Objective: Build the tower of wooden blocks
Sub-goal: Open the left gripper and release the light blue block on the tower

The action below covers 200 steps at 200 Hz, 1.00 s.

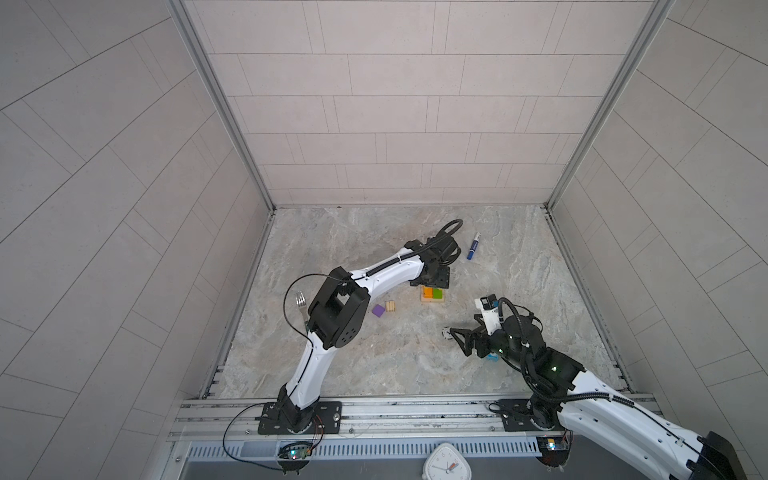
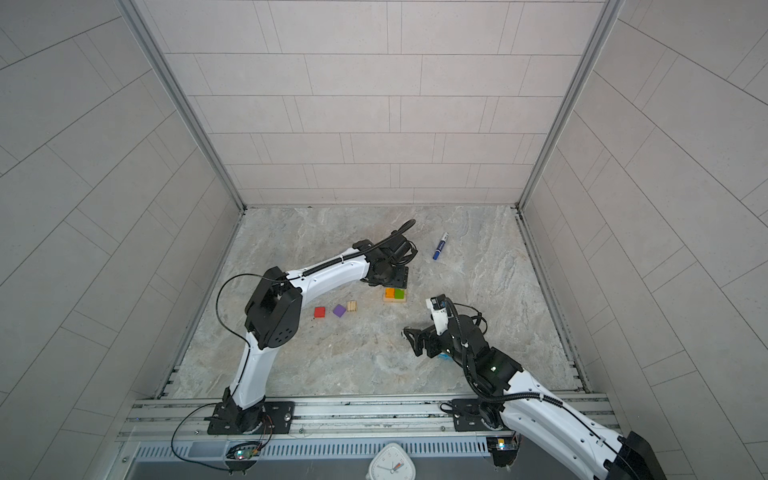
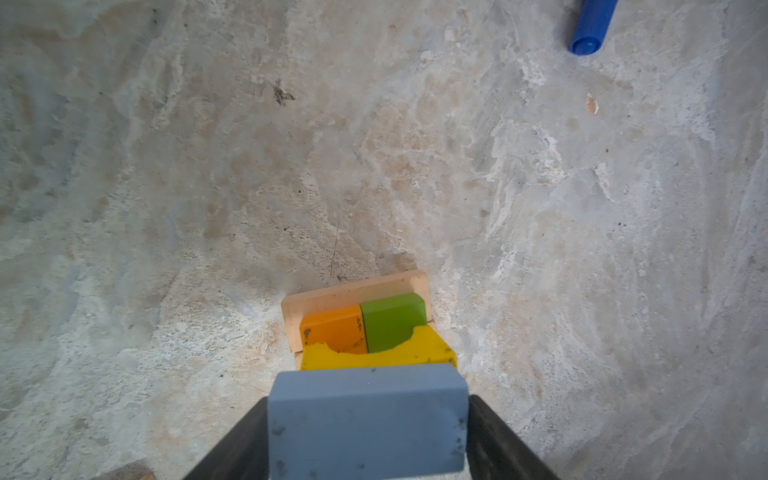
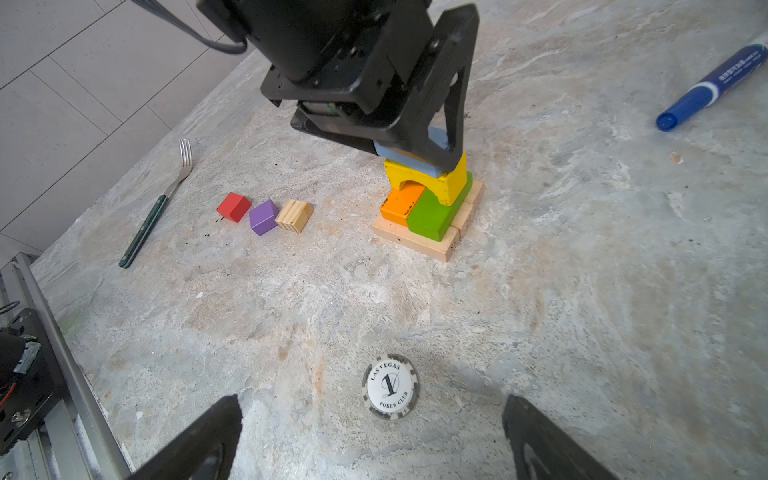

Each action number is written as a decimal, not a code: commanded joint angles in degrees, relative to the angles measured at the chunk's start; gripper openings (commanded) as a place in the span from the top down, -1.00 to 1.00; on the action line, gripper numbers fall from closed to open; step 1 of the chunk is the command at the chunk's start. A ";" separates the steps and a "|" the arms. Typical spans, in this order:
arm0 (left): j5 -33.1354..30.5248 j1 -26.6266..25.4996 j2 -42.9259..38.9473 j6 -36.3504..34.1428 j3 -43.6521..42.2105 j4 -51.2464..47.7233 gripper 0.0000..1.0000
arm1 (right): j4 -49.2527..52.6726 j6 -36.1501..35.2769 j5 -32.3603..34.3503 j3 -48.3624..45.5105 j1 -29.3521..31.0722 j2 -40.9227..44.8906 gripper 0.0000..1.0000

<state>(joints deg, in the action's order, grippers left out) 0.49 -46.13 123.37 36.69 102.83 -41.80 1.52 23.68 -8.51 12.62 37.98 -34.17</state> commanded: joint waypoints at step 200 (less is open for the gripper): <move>0.47 -0.76 -3.05 -0.14 -0.08 -2.23 -0.59 | -0.41 0.31 0.73 -0.62 0.26 -0.19 -0.99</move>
<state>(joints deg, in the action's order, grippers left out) 1.28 -46.46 122.41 36.62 102.83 -42.59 1.52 23.83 -8.51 12.62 37.98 -34.54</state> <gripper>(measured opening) 0.793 0.994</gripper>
